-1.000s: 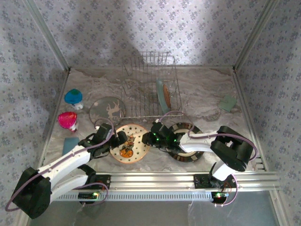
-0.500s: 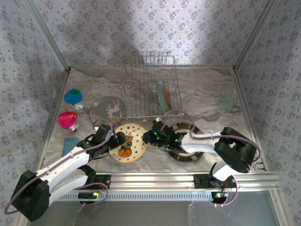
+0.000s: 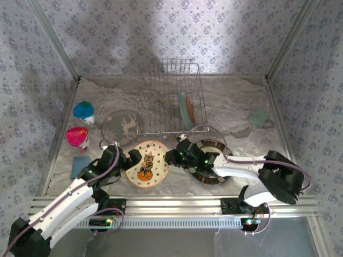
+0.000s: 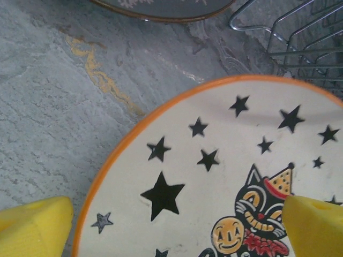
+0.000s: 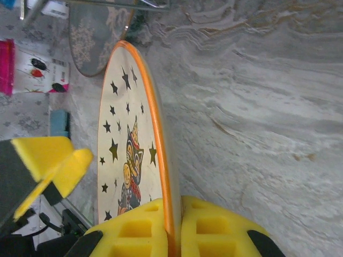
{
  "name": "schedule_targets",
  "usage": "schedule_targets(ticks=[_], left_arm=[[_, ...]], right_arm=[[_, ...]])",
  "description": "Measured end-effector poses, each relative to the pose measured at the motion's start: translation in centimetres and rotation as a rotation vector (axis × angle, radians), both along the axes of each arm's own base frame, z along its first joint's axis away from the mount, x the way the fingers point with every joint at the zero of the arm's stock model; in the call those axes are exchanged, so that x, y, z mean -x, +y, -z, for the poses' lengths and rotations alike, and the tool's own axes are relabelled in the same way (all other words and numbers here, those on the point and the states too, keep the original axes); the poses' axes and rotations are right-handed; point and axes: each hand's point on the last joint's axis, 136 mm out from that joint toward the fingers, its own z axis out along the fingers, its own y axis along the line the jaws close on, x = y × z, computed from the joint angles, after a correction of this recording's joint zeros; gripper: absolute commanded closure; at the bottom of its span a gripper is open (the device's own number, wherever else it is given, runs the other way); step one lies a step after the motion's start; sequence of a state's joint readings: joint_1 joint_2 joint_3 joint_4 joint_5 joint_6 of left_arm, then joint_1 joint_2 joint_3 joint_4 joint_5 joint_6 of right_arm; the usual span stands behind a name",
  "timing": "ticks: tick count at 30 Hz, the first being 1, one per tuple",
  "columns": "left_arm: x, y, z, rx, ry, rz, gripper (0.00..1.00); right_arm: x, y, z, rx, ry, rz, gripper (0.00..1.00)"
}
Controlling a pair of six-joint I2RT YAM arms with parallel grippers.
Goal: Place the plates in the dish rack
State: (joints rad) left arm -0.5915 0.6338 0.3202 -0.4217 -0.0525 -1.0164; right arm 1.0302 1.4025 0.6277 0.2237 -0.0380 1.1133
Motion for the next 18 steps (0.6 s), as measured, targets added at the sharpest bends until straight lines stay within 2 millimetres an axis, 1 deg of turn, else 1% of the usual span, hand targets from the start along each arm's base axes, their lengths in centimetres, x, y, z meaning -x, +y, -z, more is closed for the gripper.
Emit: schedule_targets(ticks=[4,6,14,16,18], left_arm=[[0.0,0.0,-0.1,0.005,-0.004,-0.002,0.01],[0.0,0.0,-0.1,0.005,-0.004,-0.002,0.01],[0.2,0.1,-0.1,-0.004,0.011,0.005,0.01],[0.3,-0.1,-0.7,0.001,0.019,0.012,0.00],[0.1,-0.5,-2.3,0.025,0.008,0.027,0.01]], right_arm=[[0.5,-0.9,0.9,0.030,0.017,-0.002,1.00],[0.6,-1.0,0.9,0.032,0.020,-0.003,1.00],[0.9,-1.4,-0.8,0.002,0.002,-0.004,1.00],[1.0,-1.6,-1.5,-0.006,-0.003,-0.003,1.00],[1.1,-2.0,-1.9,-0.008,-0.004,-0.001,1.00]])
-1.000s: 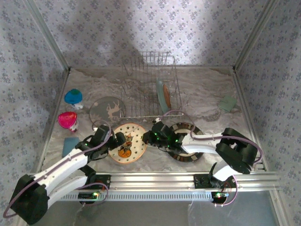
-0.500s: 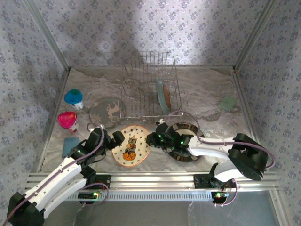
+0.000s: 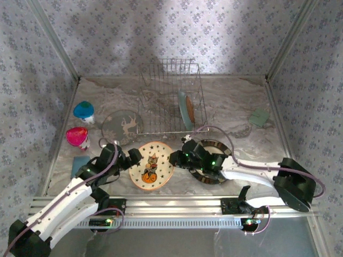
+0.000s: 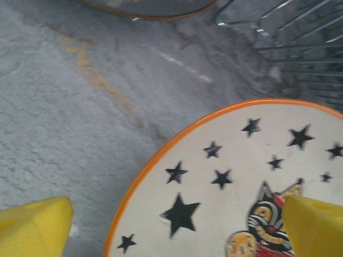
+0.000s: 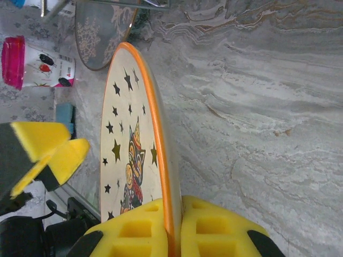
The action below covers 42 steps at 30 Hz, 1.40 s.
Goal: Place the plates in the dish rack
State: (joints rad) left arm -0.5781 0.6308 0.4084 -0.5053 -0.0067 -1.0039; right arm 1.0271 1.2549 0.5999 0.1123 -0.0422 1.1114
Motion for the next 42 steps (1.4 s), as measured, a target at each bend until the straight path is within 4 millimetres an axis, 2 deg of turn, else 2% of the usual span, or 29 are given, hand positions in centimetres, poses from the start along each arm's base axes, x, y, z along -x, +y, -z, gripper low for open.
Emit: schedule_targets(ticks=[4,9,14,20,25,30,34,42], left_arm=[[-0.8,-1.2,-4.3,0.070,-0.061,0.044,0.01],[-1.1,-1.6,-7.5,0.113,-0.088,0.101,0.01],[-1.4,-1.4,-9.1,0.137,-0.082,0.138,0.01],[-2.0,-1.5,-9.8,0.218,-0.059,0.174,0.01],[-2.5,-2.7,-10.8,0.303,-0.052,0.241,0.01],[-3.3,-4.0,-13.0,0.362,-0.097,0.311,0.03],[-3.7,-4.5,-13.3,0.390,-0.103,0.332,0.13],[-4.9,-5.1,-14.4,0.443,-0.135,0.336,0.37]], right_arm=[[0.3,-1.1,-0.8,0.004,0.004,0.008,1.00],[0.1,-2.7,-1.8,0.017,0.016,0.028,1.00],[-0.7,-3.9,-4.1,0.004,0.008,0.044,1.00],[-2.9,-4.7,-8.7,-0.064,-0.028,0.066,1.00],[-4.8,-4.8,-13.2,-0.118,-0.081,0.059,1.00],[-6.7,-4.4,-16.0,-0.161,-0.110,0.045,1.00],[-7.8,-4.2,-16.3,-0.166,-0.102,0.044,1.00],[-8.9,-3.8,-15.0,-0.161,-0.060,0.036,1.00]])
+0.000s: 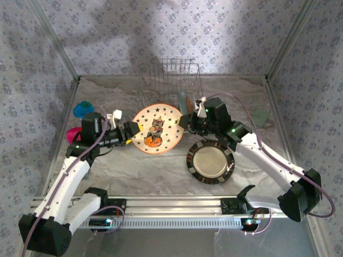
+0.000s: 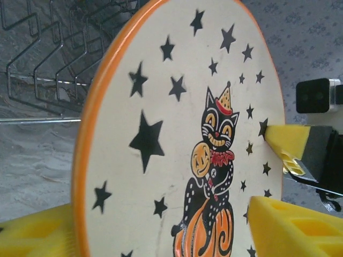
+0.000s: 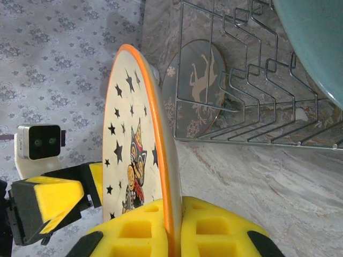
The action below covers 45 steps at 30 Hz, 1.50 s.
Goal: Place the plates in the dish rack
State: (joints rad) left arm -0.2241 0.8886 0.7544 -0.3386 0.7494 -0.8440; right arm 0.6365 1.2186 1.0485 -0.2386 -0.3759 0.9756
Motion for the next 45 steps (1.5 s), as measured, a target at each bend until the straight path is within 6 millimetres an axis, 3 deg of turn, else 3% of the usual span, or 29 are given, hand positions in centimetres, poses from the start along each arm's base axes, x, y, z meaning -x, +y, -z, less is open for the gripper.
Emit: schedule_targets(ticks=[3,6,16,27,41,45], left_arm=[[-0.6,-0.1,0.0,0.011,0.001,-0.005,0.41],[-0.8,-0.2,-0.1,0.024,0.000,-0.009,0.52],[-1.5,-0.1,-0.8,0.082,0.017,-0.047,1.00],[-2.4,0.0,-0.6,0.100,0.047,-0.074,1.00],[-3.7,-0.4,-1.7,0.090,0.027,-0.063,1.00],[-4.1,-0.6,-1.8,0.086,0.031,-0.057,1.00]], right_arm=[[-0.3,-0.1,-0.5,-0.013,-0.011,0.004,1.00],[-0.7,-0.2,-0.9,-0.027,-0.025,0.008,1.00],[-1.7,-0.3,-1.2,-0.046,-0.034,0.015,1.00],[-2.9,-0.1,-0.6,-0.077,-0.040,0.003,1.00],[-3.4,0.0,-2.0,-0.151,-0.062,-0.029,0.40],[-3.5,-0.3,-2.3,-0.166,-0.064,-0.043,0.29]])
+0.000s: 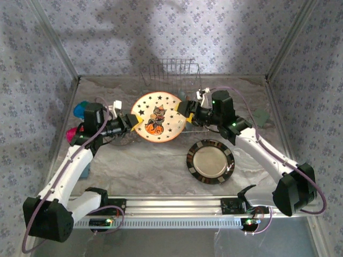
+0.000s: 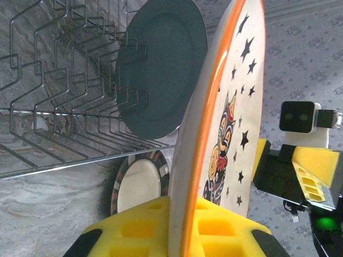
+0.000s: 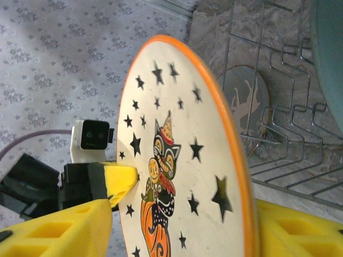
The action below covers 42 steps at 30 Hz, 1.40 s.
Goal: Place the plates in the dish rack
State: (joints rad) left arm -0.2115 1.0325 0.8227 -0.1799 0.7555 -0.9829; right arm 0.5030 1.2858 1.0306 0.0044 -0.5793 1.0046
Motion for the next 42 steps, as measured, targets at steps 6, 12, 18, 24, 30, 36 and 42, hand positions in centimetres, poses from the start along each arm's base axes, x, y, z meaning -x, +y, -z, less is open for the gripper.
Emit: schedule_targets(ticks=[6,12,18,24,30,36,42], left_arm=[[-0.5,-0.1,-0.4,-0.008,-0.006,0.004,1.00],[-0.9,-0.2,-2.2,0.004,-0.047,0.008,1.00],[-1.5,-0.7,-3.4,-0.001,-0.078,0.044,1.00],[-2.1,-1.4,-4.3,-0.027,-0.103,0.110,1.00],[-2.3,-1.9,-4.8,-0.045,-0.134,0.167,1.00],[-1.8,-2.0,-4.4,-0.052,-0.127,0.189,1.00],[-1.7,-2.1,-4.4,-0.054,-0.126,0.194,1.00]], right_arm=[[-0.6,-0.9,-0.4,-0.019,-0.006,-0.004,0.00],[-0.9,-1.4,-0.1,-0.024,0.004,-0.019,0.00],[-1.3,-2.3,0.3,-0.031,0.007,-0.051,0.05],[-1.1,-2.7,0.0,-0.040,-0.013,-0.109,0.19],[-0.6,-2.4,-1.2,-0.051,-0.053,-0.164,0.35],[-0.9,-2.1,-0.9,-0.053,-0.052,-0.181,0.54],[-1.1,-2.0,-1.0,-0.061,-0.047,-0.177,0.97]])
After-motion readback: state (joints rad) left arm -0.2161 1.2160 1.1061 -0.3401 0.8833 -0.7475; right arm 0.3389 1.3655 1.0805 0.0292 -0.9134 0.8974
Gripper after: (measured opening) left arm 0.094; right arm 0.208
